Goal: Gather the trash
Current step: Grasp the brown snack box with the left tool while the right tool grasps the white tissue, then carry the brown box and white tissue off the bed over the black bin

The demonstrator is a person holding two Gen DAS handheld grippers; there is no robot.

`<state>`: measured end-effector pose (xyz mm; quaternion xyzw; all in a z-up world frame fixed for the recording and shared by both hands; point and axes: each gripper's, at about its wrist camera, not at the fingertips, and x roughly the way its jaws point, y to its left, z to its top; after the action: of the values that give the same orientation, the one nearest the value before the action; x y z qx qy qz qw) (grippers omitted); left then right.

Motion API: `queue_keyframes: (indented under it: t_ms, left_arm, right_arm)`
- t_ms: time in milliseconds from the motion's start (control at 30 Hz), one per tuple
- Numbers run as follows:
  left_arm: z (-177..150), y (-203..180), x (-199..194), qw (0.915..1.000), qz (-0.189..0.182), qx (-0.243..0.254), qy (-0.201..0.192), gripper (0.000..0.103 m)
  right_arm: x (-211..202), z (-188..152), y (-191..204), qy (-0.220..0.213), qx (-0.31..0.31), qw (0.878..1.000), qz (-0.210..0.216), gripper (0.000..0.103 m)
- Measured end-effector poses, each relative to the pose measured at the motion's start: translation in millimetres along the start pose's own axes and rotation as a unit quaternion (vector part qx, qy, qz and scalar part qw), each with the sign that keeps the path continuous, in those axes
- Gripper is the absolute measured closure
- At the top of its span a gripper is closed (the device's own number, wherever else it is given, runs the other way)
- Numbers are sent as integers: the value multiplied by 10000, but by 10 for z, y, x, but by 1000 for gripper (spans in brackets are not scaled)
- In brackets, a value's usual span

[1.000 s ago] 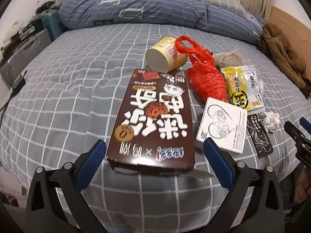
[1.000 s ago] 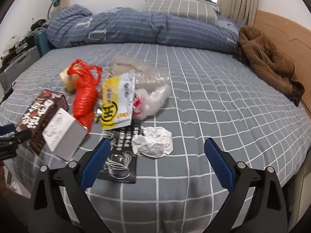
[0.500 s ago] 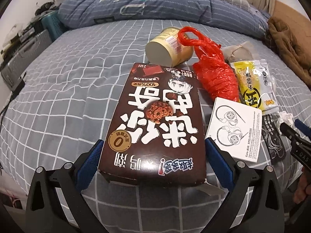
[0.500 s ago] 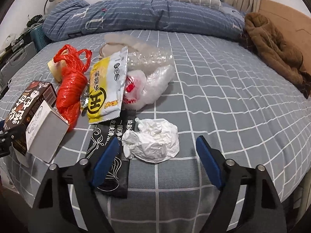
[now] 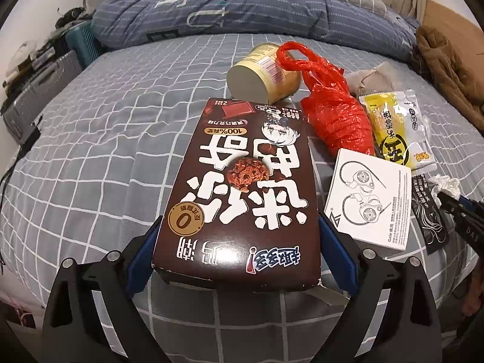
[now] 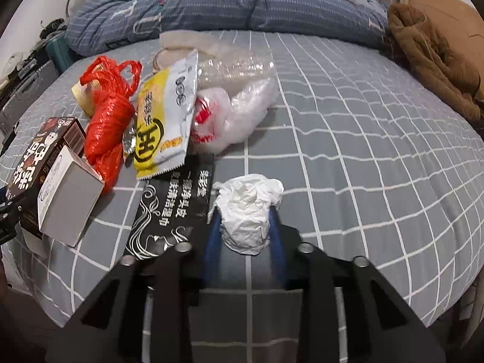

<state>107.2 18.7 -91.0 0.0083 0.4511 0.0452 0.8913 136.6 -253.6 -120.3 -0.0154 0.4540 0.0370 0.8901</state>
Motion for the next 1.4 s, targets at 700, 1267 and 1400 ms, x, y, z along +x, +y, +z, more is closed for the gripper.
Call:
queue_keyframes:
  t_ms: [700,1267,1400]
  left_arm:
    - [-60,-44,63,9999,-83,-103,-83,13]
    - [-175,-130,-597,9979,-467,-205,-411,13]
    - [-285,-115,-712,9976,-477,-295,-400,13]
  right_arm:
    - [-301,65,90,-115,-87,9999,-85,88]
    - [-1130,-59,159,-641,-188,9978,3,88]
    - [-1255,-157,190,-653,-225,9976,20,88]
